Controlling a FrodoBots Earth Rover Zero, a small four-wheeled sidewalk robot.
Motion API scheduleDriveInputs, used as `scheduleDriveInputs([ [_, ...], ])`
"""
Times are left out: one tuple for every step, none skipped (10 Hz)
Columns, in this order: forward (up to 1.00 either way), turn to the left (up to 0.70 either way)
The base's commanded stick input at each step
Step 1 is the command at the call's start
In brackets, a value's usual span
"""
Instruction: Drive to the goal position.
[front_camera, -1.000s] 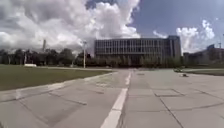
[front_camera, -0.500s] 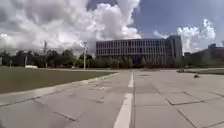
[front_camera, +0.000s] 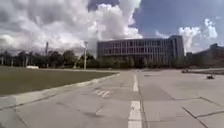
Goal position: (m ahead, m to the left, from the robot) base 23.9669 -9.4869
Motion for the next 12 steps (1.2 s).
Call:
scheduleDriveInputs([
  [1.0,0.0],
  [1.0,0.0],
  [1.0,0.0],
  [1.0,0.0],
  [1.0,0.0],
  [1.0,0.0],
  [1.0,0.0],
  [1.0,0.0],
  [1.0,0.0],
  [1.0,0.0],
  [1.0,0.0],
  [1.0,0.0],
])
